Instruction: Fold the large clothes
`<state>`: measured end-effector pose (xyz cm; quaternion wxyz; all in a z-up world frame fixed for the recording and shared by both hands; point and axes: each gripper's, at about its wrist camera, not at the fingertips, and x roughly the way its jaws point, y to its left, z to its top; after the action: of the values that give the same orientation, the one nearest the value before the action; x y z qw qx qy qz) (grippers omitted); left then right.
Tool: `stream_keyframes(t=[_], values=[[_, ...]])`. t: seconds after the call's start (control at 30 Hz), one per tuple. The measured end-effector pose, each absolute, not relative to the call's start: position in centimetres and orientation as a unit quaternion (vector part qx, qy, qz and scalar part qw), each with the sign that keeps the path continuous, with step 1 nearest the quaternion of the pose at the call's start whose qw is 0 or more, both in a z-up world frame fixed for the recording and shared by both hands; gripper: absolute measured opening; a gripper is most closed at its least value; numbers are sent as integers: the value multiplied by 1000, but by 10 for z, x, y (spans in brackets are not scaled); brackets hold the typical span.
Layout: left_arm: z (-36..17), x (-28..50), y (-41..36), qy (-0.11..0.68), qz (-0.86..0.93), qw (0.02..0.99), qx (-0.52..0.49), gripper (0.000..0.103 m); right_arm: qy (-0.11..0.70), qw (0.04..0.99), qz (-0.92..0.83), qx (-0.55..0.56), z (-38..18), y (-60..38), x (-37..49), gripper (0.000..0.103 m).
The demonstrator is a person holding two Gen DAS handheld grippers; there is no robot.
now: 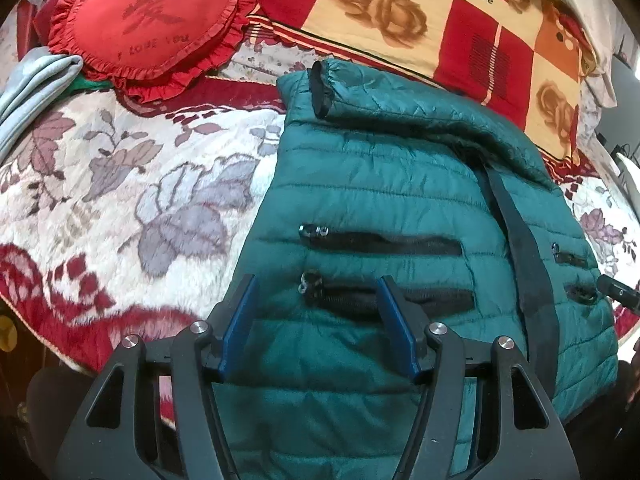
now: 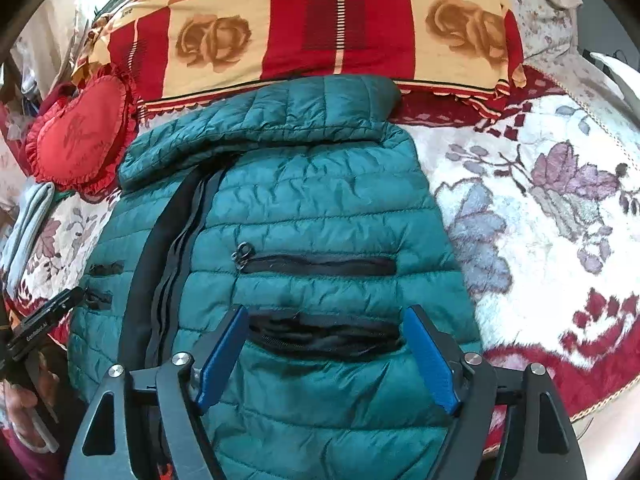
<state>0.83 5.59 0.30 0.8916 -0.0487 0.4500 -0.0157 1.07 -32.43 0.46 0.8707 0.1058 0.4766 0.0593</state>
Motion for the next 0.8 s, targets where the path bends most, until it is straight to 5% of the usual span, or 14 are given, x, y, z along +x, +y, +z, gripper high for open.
stream_keyframes(t=[0.8], values=[[2,-21,85,451,2,886,-106,61,483,868,43,108,18,-344,-22,80]])
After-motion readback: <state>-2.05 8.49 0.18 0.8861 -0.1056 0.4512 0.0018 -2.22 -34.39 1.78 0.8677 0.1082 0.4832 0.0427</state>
